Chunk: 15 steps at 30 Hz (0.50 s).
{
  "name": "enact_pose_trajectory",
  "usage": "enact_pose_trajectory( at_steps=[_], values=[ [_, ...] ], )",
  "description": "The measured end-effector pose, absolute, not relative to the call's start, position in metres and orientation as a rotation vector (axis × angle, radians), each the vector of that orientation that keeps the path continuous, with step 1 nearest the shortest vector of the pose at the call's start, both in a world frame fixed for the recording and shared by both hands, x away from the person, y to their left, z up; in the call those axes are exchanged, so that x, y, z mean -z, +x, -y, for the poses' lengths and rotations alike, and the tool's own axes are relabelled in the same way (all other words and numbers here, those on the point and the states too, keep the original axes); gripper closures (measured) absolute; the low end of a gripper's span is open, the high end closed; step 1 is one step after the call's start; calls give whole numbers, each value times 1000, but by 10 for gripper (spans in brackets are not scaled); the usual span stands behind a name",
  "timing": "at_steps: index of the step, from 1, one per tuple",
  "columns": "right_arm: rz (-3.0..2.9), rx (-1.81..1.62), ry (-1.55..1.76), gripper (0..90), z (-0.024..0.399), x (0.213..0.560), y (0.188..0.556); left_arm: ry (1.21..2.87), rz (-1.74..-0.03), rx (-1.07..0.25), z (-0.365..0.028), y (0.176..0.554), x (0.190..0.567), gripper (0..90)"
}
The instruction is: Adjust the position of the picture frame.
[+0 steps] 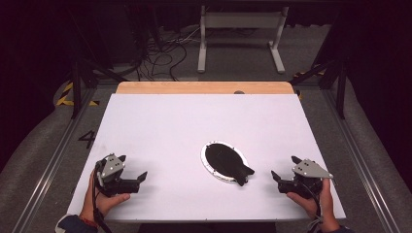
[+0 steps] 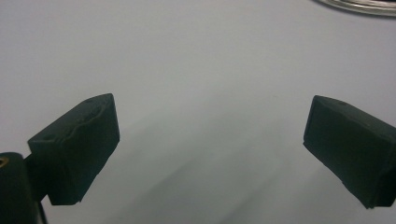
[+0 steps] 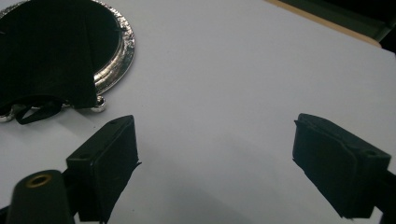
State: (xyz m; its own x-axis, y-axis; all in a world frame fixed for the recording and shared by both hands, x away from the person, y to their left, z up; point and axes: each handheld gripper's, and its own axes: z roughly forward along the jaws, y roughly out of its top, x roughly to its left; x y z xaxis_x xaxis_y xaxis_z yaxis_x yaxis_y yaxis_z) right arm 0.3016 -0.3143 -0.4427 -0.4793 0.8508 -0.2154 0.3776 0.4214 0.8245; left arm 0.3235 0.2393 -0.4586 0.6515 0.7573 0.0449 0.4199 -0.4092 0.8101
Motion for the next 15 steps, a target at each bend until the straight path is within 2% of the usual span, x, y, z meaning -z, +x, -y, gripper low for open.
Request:
enact_pose_trajectory(
  at_steps=[5, 9, 11, 15],
  values=[
    [-2092, -949, 1061, 171, 313, 448, 307, 2111, -848, -459, -234, 320, 461, 118],
    [-2109, -937, 1061, 278, 312, 449, 311, 2113, -804, -425, -230, 318, 460, 204],
    [-2117, -949, 1064, 353, 311, 449, 313, 2118, -797, -414, -226, 319, 459, 289],
    [-2164, -961, 1045, 529, 307, 451, 319, 2137, -736, -364, -216, 319, 458, 523]
  ],
)
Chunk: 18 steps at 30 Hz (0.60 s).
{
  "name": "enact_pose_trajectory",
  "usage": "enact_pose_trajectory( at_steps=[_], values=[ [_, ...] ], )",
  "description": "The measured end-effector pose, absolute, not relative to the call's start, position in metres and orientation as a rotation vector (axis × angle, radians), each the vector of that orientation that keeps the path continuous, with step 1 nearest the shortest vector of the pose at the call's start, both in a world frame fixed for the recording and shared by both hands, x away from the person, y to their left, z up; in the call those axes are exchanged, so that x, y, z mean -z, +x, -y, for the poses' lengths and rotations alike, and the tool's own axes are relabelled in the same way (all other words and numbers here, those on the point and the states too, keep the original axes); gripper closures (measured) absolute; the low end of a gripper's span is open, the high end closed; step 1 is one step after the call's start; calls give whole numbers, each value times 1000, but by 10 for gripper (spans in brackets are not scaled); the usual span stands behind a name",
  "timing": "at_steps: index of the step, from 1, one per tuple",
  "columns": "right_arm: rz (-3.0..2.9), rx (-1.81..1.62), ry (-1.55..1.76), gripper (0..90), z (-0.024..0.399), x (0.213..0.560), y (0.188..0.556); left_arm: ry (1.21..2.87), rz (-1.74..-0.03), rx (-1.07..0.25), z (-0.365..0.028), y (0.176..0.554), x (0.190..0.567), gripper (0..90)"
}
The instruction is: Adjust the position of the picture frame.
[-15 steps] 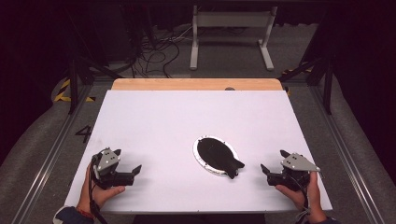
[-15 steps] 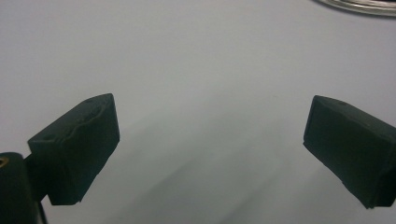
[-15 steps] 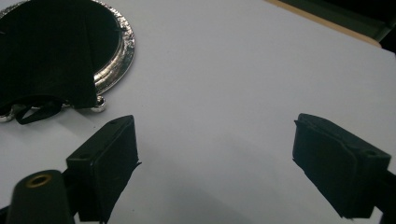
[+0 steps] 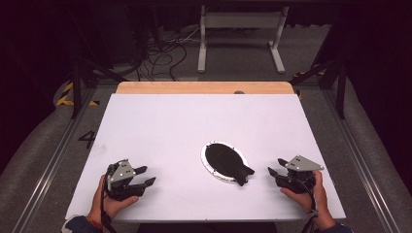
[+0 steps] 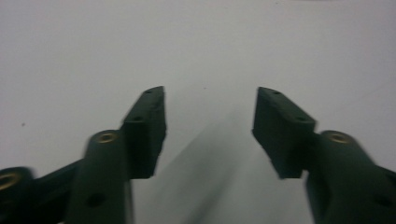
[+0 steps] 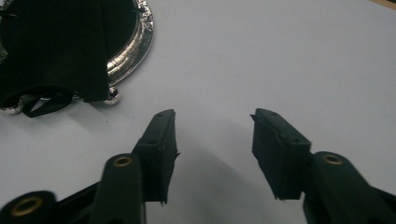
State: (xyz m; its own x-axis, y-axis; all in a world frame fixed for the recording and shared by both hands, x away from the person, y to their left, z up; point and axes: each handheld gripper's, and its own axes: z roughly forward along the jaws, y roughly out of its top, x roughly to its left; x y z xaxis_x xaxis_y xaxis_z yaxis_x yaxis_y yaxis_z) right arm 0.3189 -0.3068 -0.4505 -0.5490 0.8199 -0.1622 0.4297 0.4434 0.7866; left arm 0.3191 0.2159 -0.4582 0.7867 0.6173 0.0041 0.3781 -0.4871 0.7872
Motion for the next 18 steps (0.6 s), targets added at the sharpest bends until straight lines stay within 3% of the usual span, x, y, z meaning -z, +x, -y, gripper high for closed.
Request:
enact_pose_trajectory(
  at_steps=[4, 7, 14, 18],
  values=[
    [-2222, -967, 1018, 682, 297, 454, 328, 2142, -663, -301, -202, 325, 456, 778],
    [-2265, -986, 1008, 768, 288, 456, 331, 2133, -619, -244, -188, 332, 455, 869],
    [-2340, -984, 946, 809, 268, 458, 330, 2225, -529, -203, -140, 337, 457, 895],
    [-2339, -973, 937, 877, 261, 459, 331, 2258, -468, -182, -111, 340, 457, 897]
  ],
)
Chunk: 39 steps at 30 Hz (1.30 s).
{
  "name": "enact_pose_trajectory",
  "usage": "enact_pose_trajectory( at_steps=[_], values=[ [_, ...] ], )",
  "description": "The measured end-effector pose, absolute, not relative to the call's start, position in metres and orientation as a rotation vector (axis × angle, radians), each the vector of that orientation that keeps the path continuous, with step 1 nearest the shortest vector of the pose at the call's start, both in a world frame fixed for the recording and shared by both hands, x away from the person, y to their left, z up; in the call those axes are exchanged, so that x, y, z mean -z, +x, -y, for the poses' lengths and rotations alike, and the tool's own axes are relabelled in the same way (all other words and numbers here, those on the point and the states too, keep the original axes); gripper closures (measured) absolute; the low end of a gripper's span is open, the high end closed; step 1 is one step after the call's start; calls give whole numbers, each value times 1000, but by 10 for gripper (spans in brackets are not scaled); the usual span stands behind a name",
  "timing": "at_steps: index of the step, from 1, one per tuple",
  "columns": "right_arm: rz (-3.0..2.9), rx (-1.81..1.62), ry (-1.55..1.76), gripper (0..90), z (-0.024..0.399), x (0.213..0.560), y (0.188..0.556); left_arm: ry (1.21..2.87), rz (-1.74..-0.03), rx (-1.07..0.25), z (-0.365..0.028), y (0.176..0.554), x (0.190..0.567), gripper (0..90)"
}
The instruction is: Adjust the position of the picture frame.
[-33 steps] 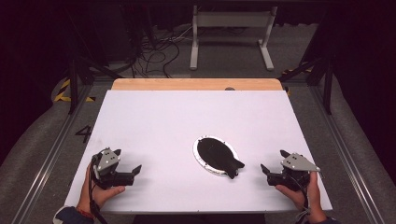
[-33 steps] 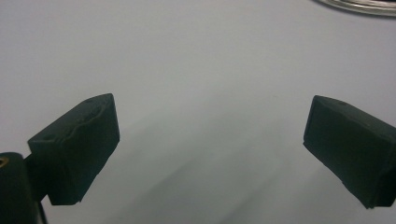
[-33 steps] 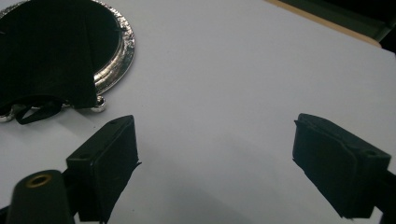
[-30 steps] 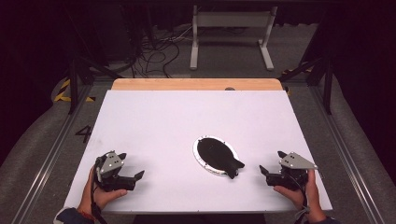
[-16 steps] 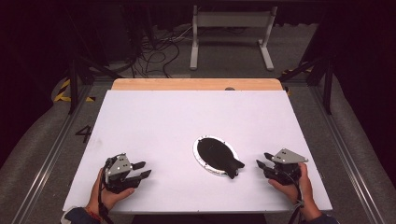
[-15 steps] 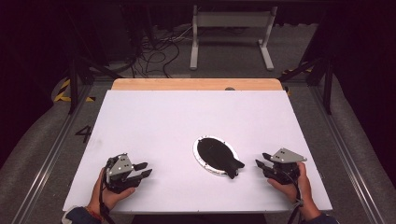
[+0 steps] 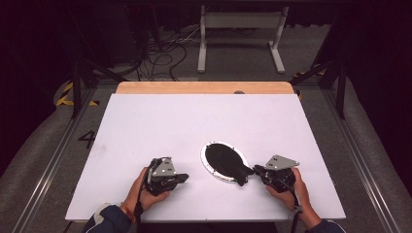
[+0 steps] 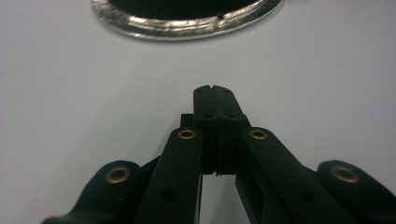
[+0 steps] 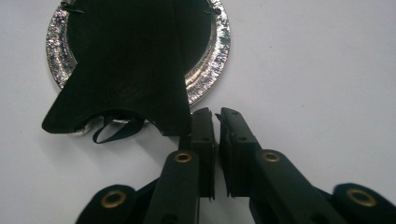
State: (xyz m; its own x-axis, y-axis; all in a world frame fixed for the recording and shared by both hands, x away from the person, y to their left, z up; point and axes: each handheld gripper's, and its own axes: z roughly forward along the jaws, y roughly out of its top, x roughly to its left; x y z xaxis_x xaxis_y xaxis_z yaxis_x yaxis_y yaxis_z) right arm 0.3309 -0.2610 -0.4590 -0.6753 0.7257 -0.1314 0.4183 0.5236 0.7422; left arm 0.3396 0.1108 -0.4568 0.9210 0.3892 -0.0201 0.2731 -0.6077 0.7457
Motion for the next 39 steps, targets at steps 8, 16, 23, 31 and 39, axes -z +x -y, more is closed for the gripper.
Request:
enact_pose_trajectory(
  at_steps=[8, 16, 23, 31, 39],
  values=[
    [-2335, -967, 922, 900, 241, 460, 329, 2287, -436, -172, -78, 347, 459, 882],
    [-2359, -972, 891, 900, 229, 460, 330, 2293, -451, -169, -72, 357, 464, 875],
    [-2368, -946, 875, 900, 218, 459, 333, 2308, -456, -210, -70, 366, 463, 900],
    [-2359, -956, 904, 900, 211, 459, 336, 2302, -491, -227, -74, 374, 463, 900],
    [-2337, -961, 946, 900, 203, 458, 340, 2284, -524, -200, -77, 388, 463, 900]
  ],
)
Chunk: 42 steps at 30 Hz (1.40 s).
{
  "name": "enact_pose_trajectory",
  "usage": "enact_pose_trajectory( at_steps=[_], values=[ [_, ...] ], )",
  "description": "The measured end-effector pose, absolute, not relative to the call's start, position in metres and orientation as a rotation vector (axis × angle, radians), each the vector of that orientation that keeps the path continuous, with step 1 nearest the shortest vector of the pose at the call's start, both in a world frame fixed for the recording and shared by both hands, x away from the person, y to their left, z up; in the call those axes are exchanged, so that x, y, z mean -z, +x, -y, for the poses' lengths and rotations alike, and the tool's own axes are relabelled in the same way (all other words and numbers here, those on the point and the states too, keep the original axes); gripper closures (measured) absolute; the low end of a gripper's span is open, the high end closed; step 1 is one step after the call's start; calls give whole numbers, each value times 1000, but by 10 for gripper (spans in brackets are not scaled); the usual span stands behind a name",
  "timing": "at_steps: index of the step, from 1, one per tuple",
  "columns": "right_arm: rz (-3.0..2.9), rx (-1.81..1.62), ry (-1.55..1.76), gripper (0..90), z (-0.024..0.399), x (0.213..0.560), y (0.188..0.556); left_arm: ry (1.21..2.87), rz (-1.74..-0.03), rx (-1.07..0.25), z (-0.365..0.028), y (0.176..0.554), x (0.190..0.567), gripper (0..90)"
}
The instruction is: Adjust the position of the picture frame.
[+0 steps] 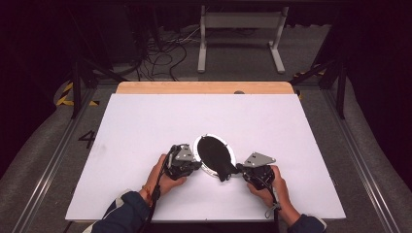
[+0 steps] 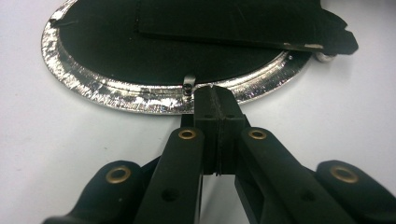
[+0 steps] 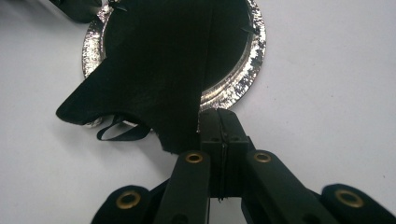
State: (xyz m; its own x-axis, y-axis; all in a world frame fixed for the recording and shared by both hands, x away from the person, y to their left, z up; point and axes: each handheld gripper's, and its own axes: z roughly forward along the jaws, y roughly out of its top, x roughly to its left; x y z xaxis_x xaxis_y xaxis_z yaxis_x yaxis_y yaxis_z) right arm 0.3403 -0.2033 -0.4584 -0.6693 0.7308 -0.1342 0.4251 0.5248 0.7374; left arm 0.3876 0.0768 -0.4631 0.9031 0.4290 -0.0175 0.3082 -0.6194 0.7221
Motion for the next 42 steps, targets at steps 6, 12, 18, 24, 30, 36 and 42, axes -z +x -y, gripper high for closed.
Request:
enact_pose_trajectory(
  at_steps=[6, 12, 18, 24, 30, 36, 42],
  values=[
    [-2339, -969, 967, 900, 198, 460, 345, 2282, -538, -237, -76, 392, 463, 899],
    [-2352, -1007, 984, 900, 200, 460, 346, 2284, -533, -255, -76, 394, 463, 897],
    [-2346, -1022, 992, 900, 192, 461, 347, 2274, -584, -292, -82, 398, 464, 893],
    [-2339, -1036, 1019, 900, 181, 462, 348, 2270, -631, -317, -87, 403, 463, 897],
    [-2338, -1018, 992, 900, 170, 462, 346, 2260, -641, -309, -94, 409, 464, 874],
    [-2346, -1021, 985, 900, 167, 462, 345, 2255, -657, -308, -95, 412, 464, 884],
    [-2359, -1024, 972, 900, 164, 462, 342, 2250, -663, -315, -93, 415, 464, 892]
  ],
)
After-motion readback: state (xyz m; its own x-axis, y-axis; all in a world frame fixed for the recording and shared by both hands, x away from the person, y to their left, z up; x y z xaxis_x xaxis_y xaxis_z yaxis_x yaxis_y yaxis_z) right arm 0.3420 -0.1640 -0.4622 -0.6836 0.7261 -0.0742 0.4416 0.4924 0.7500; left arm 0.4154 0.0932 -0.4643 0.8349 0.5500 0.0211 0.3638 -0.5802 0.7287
